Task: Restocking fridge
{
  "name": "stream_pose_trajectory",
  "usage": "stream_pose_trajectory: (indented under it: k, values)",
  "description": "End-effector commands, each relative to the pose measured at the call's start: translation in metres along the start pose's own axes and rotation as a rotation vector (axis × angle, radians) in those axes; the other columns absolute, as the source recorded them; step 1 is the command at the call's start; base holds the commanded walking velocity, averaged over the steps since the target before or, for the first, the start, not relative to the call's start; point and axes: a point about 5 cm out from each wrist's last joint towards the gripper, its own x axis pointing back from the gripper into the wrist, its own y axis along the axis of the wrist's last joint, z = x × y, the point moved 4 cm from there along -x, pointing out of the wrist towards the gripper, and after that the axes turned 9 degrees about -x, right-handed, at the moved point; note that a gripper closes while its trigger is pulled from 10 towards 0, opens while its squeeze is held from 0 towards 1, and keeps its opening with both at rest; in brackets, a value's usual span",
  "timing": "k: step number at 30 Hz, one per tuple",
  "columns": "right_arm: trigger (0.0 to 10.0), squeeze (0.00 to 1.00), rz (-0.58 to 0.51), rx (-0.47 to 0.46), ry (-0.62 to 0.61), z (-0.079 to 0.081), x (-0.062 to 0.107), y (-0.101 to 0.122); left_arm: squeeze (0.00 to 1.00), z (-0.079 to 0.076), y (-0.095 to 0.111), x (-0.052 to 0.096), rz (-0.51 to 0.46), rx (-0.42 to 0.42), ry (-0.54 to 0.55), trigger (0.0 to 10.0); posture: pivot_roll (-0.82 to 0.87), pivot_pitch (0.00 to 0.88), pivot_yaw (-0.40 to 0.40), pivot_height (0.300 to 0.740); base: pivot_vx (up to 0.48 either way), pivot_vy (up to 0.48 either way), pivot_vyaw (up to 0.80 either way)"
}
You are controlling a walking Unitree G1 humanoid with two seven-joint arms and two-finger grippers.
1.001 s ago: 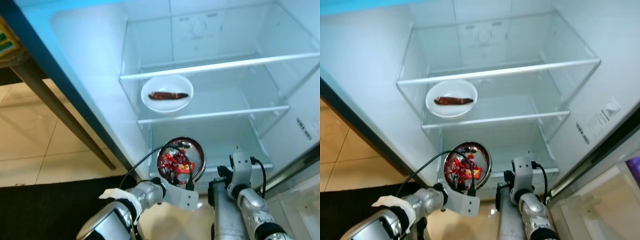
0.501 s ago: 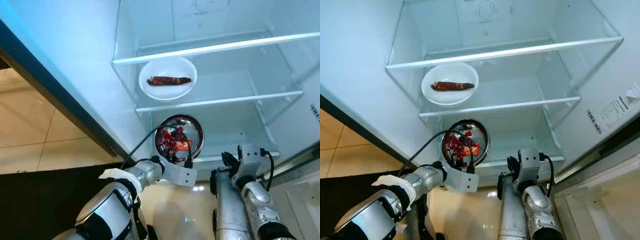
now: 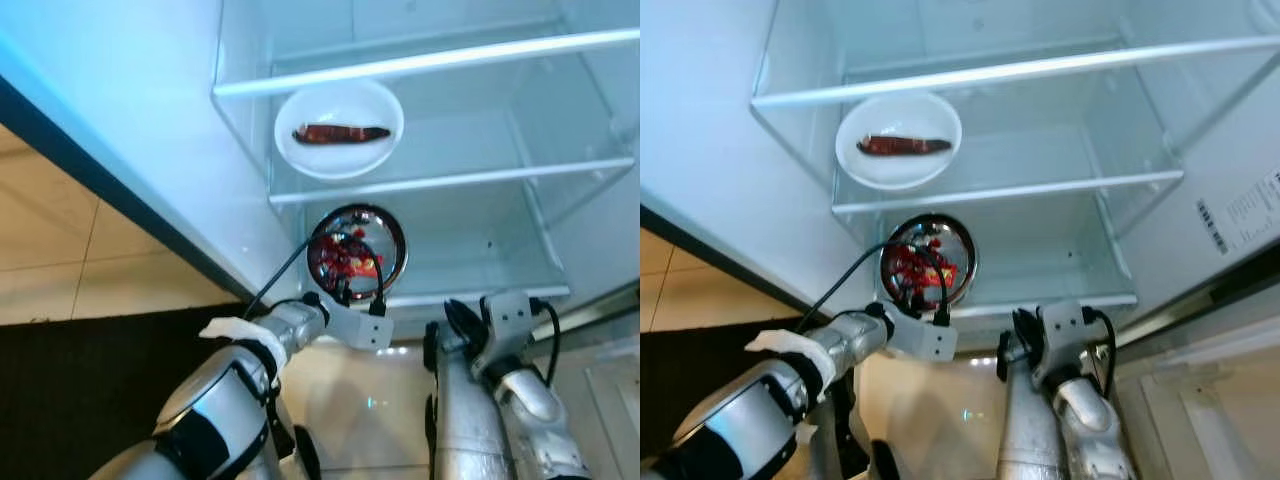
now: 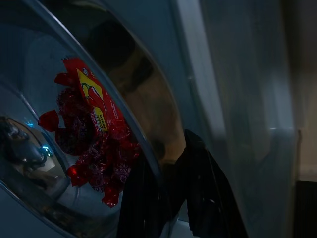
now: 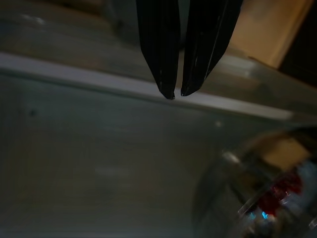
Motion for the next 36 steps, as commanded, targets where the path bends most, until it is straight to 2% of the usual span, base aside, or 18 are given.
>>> stream_pose_trajectory:
  k: [1, 3, 5, 7, 12, 18, 22, 24, 27, 28, 31, 34, 35, 36]
  values:
    - [10.0, 0.00, 0.004, 0.018, 0.033, -0.001, 0.014, -0.003, 0.00, -0.014, 0.001, 0.001, 0.008, 0.025, -0.037, 10.0, -0.23, 0.545, 0.124, 0.406, 0.000, 0.000, 0.00]
    - [10.0, 0.00, -0.019, 0.066, 0.073, -0.008, 0.028, 0.010, 0.00, -0.009, 0.005, -0.001, 0.006, 0.027, -0.022, 10.0, -0.25, 0.559, 0.120, 0.406, 0.000, 0.000, 0.00]
    - [10.0, 0.00, -0.019, 0.066, 0.073, -0.008, 0.028, 0.010, 0.00, -0.009, 0.005, -0.001, 0.006, 0.027, -0.022, 10.0, -0.25, 0.559, 0.120, 0.406, 0.000, 0.000, 0.00]
    - [10.0, 0.00, -0.022, 0.104, 0.108, -0.013, 0.040, 0.021, 0.00, -0.006, 0.007, -0.002, 0.005, 0.042, -0.014, 10.0, -0.25, 0.572, 0.119, 0.406, 0.000, 0.000, 0.00]
    - [10.0, 0.00, -0.017, 0.117, 0.155, -0.014, 0.050, 0.034, 0.00, -0.003, 0.008, -0.003, 0.011, 0.067, -0.011, 10.0, -0.26, 0.577, 0.120, 0.406, 0.000, 0.000, 0.00]
    - [10.0, 0.00, -0.033, 0.091, 0.285, 0.005, 0.055, 0.051, 0.00, 0.000, -0.001, -0.002, 0.044, 0.117, -0.008, 10.0, -0.25, 0.577, 0.121, 0.406, 0.000, 0.000, 0.00]
    - [10.0, 0.00, -0.028, 0.081, 0.428, 0.029, 0.058, 0.062, 0.00, 0.001, -0.008, -0.001, 0.072, 0.204, -0.003, 10.0, -0.25, 0.577, 0.123, 0.406, 0.000, 0.000, 0.00]
    - [10.0, 0.00, -0.028, 0.081, 0.428, 0.029, 0.058, 0.062, 0.00, 0.001, -0.008, -0.001, 0.072, 0.204, -0.003, 10.0, -0.25, 0.577, 0.123, 0.406, 0.000, 0.000, 0.00]
    - [10.0, 0.00, -0.025, 0.086, 0.505, 0.048, 0.058, 0.067, 0.00, 0.000, -0.012, 0.000, 0.092, 0.286, -0.005, 10.0, -0.26, 0.580, 0.121, 0.406, 0.000, 0.000, 0.00]
    - [10.0, 0.00, -0.025, 0.086, 0.505, 0.048, 0.058, 0.067, 0.00, 0.000, -0.012, 0.000, 0.092, 0.286, -0.005, 10.0, -0.26, 0.580, 0.121, 0.406, 0.000, 0.000, 0.00]
    - [10.0, 0.00, -0.015, 0.097, 0.545, 0.065, 0.055, 0.066, 0.00, 0.001, -0.015, 0.000, 0.106, 0.350, -0.003, 10.0, -0.26, 0.581, 0.121, 0.406, 0.000, 0.000, 0.00]
    - [10.0, 0.00, -0.008, 0.100, 0.549, 0.067, 0.055, 0.065, 0.00, 0.002, -0.016, 0.000, 0.109, 0.368, -0.002, 10.0, -0.26, 0.582, 0.120, 0.406, 0.000, 0.000, 0.00]
    - [10.0, 0.00, 0.016, 0.118, 0.557, 0.070, 0.056, 0.061, 0.00, 0.003, -0.017, 0.000, 0.113, 0.414, -0.006, 10.0, -0.26, 0.582, 0.117, 0.406, 0.000, 0.000, 0.00]
    - [10.0, 0.00, 0.016, 0.118, 0.557, 0.070, 0.056, 0.061, 0.00, 0.003, -0.017, 0.000, 0.113, 0.414, -0.006, 10.0, -0.26, 0.582, 0.117, 0.406, 0.000, 0.000, 0.00]
